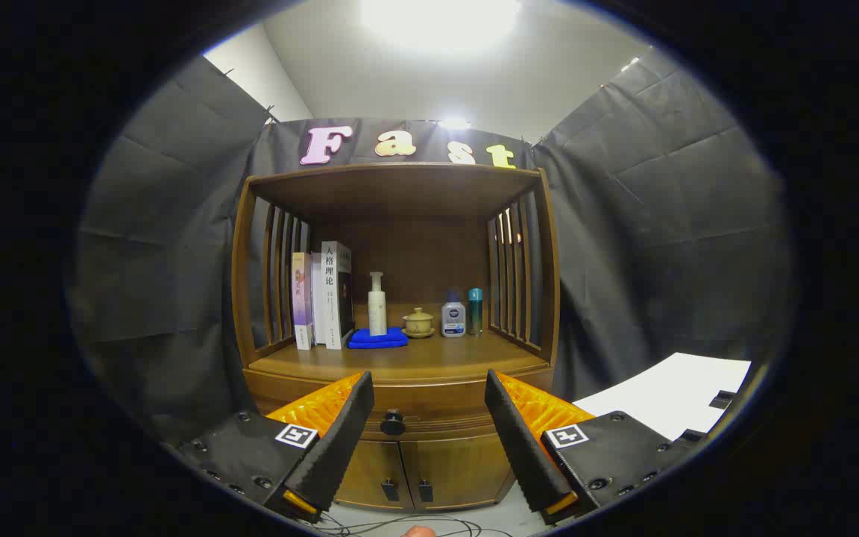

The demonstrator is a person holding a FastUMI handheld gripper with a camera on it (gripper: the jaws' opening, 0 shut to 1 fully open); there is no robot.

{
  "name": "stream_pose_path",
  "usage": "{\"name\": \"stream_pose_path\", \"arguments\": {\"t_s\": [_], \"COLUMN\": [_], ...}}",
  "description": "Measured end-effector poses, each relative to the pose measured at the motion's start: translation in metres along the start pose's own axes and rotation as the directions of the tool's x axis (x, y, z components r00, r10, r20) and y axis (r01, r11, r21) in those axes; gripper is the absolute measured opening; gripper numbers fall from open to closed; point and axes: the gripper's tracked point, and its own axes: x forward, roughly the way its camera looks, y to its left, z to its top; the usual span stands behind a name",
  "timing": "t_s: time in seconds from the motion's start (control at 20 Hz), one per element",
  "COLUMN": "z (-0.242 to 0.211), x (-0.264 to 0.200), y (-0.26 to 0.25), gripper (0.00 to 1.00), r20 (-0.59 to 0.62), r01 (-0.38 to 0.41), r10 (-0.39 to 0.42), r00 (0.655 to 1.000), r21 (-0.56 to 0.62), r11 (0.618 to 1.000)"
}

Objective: Pull open the drawer, take out the items inside it, and place them on the countertop above the cabinet.

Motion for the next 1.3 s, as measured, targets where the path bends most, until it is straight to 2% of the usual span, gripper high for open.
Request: {"name": "stream_pose_path", "arguments": {"t_s": [0.8, 0.9, 1.3], "z": [-0.007, -0.01, -0.012], "x": [0.01, 0.013, 0.033], "y": [0.02, 0.015, 0.03], "gripper": [0.95, 0.95, 0.95], "r20": [0.007, -0.003, 0.012], "r01": [-0.015, 0.009, -0.024], "r10": [0.015, -0.008, 0.024], "r00": [1.0, 1.0, 1.0], "r21": [0.014, 0.018, -0.06], "r11": [1.0, 1.0, 0.998]}}
